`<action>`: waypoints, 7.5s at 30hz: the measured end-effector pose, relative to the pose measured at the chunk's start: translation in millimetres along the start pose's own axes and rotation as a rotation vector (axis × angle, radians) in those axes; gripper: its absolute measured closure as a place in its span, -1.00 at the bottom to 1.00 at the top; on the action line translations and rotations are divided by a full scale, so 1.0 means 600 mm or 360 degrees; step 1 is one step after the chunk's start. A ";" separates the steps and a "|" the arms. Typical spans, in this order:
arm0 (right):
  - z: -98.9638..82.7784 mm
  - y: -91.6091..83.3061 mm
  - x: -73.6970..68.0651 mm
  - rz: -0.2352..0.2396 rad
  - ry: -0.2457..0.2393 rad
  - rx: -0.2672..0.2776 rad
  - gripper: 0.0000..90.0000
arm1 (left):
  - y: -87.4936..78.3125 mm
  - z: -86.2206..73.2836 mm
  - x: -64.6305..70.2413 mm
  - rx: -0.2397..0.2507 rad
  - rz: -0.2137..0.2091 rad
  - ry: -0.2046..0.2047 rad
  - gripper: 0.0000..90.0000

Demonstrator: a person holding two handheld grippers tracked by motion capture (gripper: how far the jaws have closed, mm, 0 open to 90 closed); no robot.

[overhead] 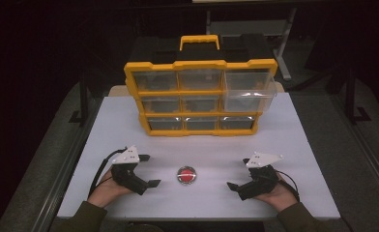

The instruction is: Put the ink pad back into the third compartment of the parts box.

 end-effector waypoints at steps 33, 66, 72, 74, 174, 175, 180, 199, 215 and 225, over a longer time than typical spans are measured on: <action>0.000 -0.003 0.000 0.0002 0.0008 0.0009 -1.00 | 0.023 0.032 0.000 0.0003 -0.0064 0.0025 -1.00; 0.001 -0.003 0.000 0.0001 -0.0002 0.0011 -1.00 | 0.045 0.070 0.001 -0.0021 -0.0122 0.0099 -1.00; -0.001 -0.005 0.001 0.0006 0.0006 0.0019 -1.00 | 0.053 0.078 0.003 -0.0023 -0.0128 0.0132 -1.00; -0.001 -0.005 0.001 0.0013 0.0008 0.0026 -1.00 | 0.055 0.080 0.003 -0.0026 -0.0130 0.0135 -1.00; -0.002 -0.001 -0.002 0.0041 -0.0005 0.0034 -1.00 | 0.171 0.062 0.054 -0.0390 -0.0264 0.0303 -1.00; -0.002 -0.001 -0.002 0.0042 -0.0004 0.0034 -1.00 | 0.171 0.061 0.054 -0.0393 -0.0265 0.0305 -1.00; -0.002 -0.001 -0.002 0.0041 -0.0004 0.0035 -1.00 | 0.169 0.061 0.054 -0.0392 -0.0268 0.0308 -0.90; -0.001 -0.002 -0.002 0.0043 0.0002 0.0036 -1.00 | 0.163 0.060 0.050 -0.0383 -0.0247 0.0281 -0.56; -0.002 -0.002 -0.002 0.0043 -0.0001 0.0035 -1.00 | 0.159 0.060 0.050 -0.0386 -0.0246 0.0299 -0.36; -0.003 0.000 -0.002 0.0040 -0.0003 0.0031 -1.00 | 0.158 0.061 0.050 -0.0392 -0.0234 0.0287 -0.34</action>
Point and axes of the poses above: each handheld gripper's, and its own axes: y roughly forward along the jaws, z roughly out of its top, x roughly to its right, the point moved 9 cm from there along y, roughly forward along the jaws, and after that the axes turned 12 degrees about y, right-handed, at the moved point
